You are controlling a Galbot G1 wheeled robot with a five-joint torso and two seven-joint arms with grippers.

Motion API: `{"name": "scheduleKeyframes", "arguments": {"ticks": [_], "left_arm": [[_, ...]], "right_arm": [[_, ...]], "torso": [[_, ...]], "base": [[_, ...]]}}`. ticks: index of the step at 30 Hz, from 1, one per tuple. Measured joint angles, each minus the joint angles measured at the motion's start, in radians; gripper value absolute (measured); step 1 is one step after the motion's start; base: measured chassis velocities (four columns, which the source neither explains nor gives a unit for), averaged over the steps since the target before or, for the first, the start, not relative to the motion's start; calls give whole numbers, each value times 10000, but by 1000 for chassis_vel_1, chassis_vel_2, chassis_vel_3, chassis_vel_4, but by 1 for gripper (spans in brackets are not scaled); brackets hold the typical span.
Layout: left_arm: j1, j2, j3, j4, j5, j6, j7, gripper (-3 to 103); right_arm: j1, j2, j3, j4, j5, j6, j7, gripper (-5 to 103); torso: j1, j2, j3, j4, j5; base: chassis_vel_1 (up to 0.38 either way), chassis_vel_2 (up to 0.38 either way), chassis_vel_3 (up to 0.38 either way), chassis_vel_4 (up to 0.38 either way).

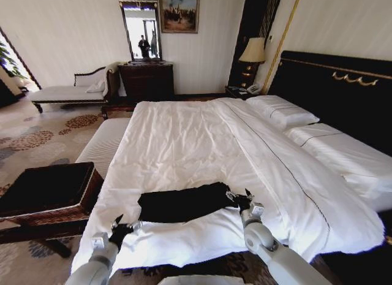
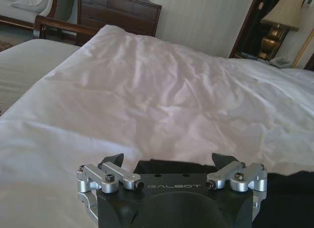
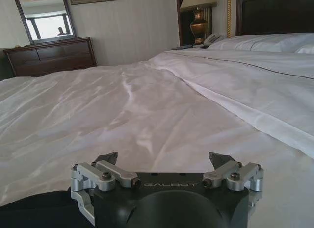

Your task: Fold the clothes on the bed and place them into the basket.

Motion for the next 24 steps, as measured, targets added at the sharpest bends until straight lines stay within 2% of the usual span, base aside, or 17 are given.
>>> {"name": "scheduleKeyframes", "arguments": {"ticks": [2, 5, 9, 13, 15, 17, 24], "left_arm": [[-449, -39, 167, 238, -5, 138, -127, 100], [-1509, -116, 722, 1274, 565, 395, -351, 100], [-1798, -140, 954, 2029, 1215, 323, -398, 100], [-1384, -93, 884, 1998, 1686, 236, -408, 100], [-809, 30, 724, 1684, 1915, 208, -408, 100], [-260, 153, 576, 1410, 2093, 187, -415, 100], [1385, 339, 115, 591, 2272, 389, -542, 100]], "right_arm": [[26, 0, -50, 0, -21, -4, -1, 100], [131, 31, -354, -75, -175, -27, -6, 100], [238, 46, -647, -191, -356, -35, -15, 100], [212, 33, -685, -224, -450, -35, -20, 100], [86, 31, -572, -221, -459, -35, -15, 100], [-38, 32, -425, -208, -473, -35, 14, 100], [-31, 85, -292, -199, -468, -35, 72, 100]], "torso": [[0, 0, 1, 0, 0], [3, -1, 2, -1, -3], [3, -1, 3, 3, -3], [2, -1, 2, 4, -4], [2, -1, 2, 9, 1], [2, -1, 1, 0, -2], [1, 0, 1, 9, -1]], "base": [[0, 0, 0, 0], [0, 0, 0, 0], [0, 0, 0, 0], [0, 0, 0, 0], [0, 0, 0, 0], [0, 0, 0, 0], [0, 0, 0, 0]]}}
